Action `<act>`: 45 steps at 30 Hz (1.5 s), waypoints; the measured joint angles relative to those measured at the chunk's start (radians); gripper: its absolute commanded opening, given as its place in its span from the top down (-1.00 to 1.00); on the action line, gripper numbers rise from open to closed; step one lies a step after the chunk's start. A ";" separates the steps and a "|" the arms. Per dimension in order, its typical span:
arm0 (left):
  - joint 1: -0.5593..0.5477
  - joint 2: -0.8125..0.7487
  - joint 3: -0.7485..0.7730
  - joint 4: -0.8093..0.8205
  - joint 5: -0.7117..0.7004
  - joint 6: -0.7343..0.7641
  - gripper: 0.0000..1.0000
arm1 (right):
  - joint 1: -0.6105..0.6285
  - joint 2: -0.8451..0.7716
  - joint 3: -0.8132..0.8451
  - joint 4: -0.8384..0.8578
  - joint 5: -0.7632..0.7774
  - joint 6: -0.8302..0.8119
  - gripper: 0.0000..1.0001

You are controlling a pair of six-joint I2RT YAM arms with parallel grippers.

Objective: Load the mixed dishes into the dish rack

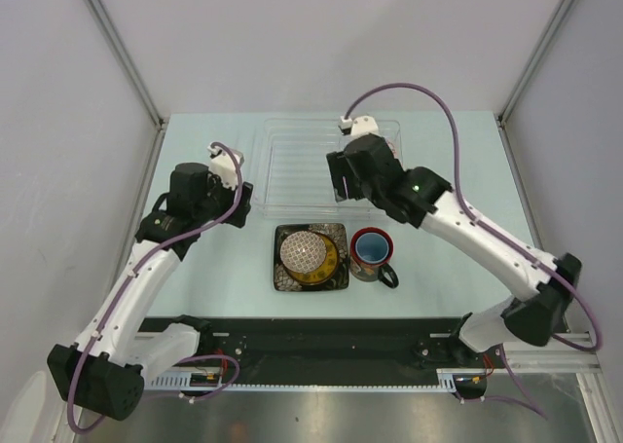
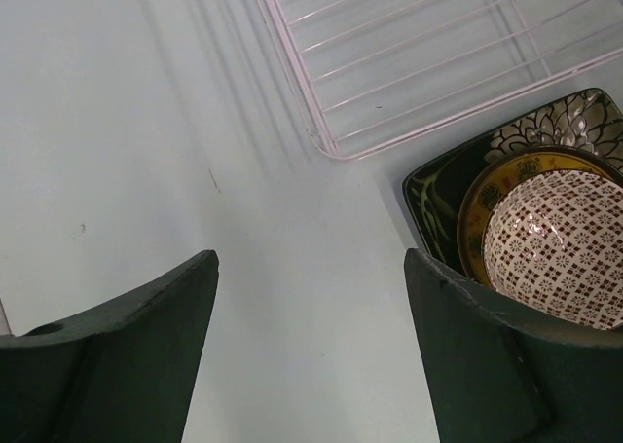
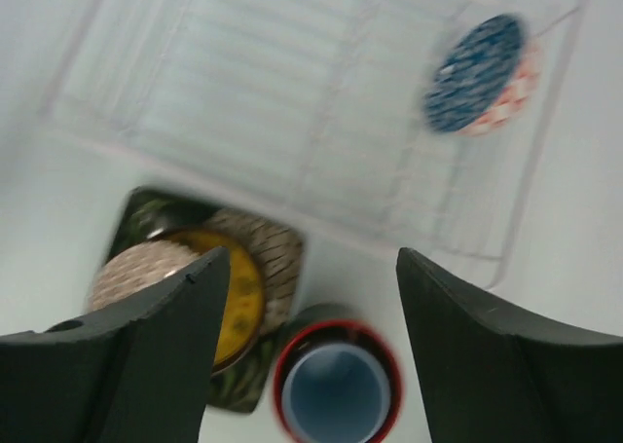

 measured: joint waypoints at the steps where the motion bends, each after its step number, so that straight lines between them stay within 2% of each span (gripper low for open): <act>1: 0.000 -0.003 0.003 -0.004 -0.002 0.000 -0.66 | 0.007 -0.038 -0.030 -0.006 -0.051 0.034 -0.39; 4: 0.000 -0.011 0.007 -0.010 -0.003 0.000 -0.66 | 0.023 -0.097 -0.121 -0.015 -0.204 0.150 -0.34; 12: 0.000 -0.020 0.011 -0.027 -0.004 0.001 -0.65 | 0.056 0.050 -0.249 -0.015 -0.430 0.282 -0.32; 35: 0.000 -0.024 0.011 -0.027 -0.004 0.017 -0.65 | 0.040 0.238 -0.321 0.200 -0.485 0.311 -0.17; 38: 0.000 -0.024 0.011 -0.027 -0.003 0.017 -0.65 | 0.034 0.263 -0.323 0.225 -0.484 0.314 -0.06; 40: 0.000 -0.024 0.011 -0.027 -0.003 0.017 -0.65 | 0.033 0.284 -0.328 0.238 -0.485 0.317 0.14; 41: 0.000 -0.024 0.011 -0.027 -0.003 0.017 -0.65 | 0.032 0.293 -0.332 0.243 -0.484 0.316 0.28; 42: 0.000 -0.024 0.011 -0.027 -0.004 0.017 -0.65 | 0.032 0.305 -0.335 0.248 -0.484 0.319 0.56; 45: 0.000 -0.024 0.011 -0.027 -0.004 0.017 -0.65 | 0.032 0.327 -0.338 0.272 -0.502 0.328 0.93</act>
